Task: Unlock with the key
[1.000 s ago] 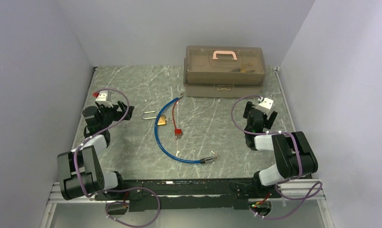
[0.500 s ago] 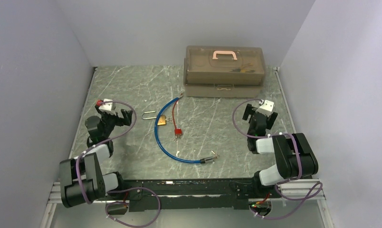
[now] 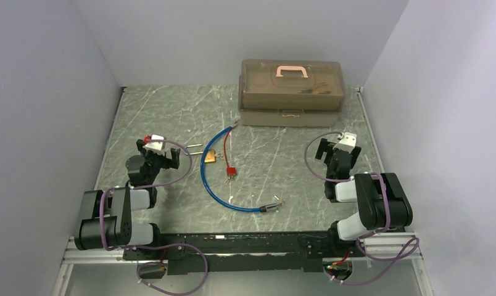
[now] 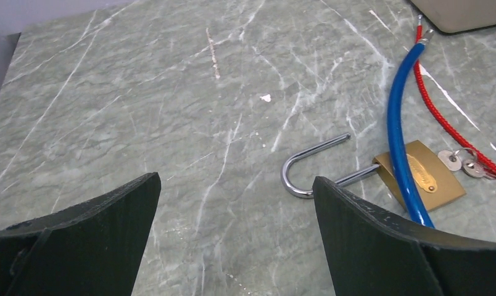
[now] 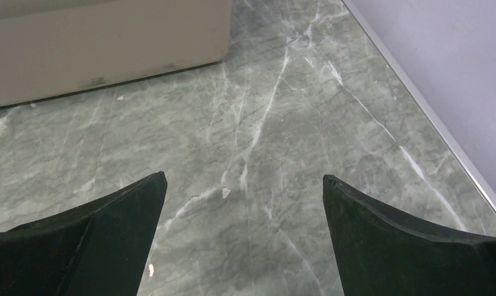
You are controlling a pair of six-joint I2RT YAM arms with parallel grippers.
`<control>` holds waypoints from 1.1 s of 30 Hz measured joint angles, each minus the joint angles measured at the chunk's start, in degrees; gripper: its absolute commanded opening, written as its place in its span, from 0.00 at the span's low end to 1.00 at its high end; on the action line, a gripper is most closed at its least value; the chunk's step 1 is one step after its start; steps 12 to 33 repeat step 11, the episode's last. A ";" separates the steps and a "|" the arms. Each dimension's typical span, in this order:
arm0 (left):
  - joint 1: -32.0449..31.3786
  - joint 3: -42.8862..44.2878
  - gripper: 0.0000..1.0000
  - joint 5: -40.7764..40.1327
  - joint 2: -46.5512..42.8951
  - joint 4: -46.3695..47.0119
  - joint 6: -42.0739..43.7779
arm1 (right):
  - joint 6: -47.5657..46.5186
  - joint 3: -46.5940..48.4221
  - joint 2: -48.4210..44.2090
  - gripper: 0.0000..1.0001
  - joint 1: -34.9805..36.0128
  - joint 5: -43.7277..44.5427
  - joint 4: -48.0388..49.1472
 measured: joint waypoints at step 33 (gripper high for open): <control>0.02 0.11 0.99 -2.49 -0.15 -0.85 0.46 | 0.00 0.00 0.00 1.00 0.02 -1.22 0.33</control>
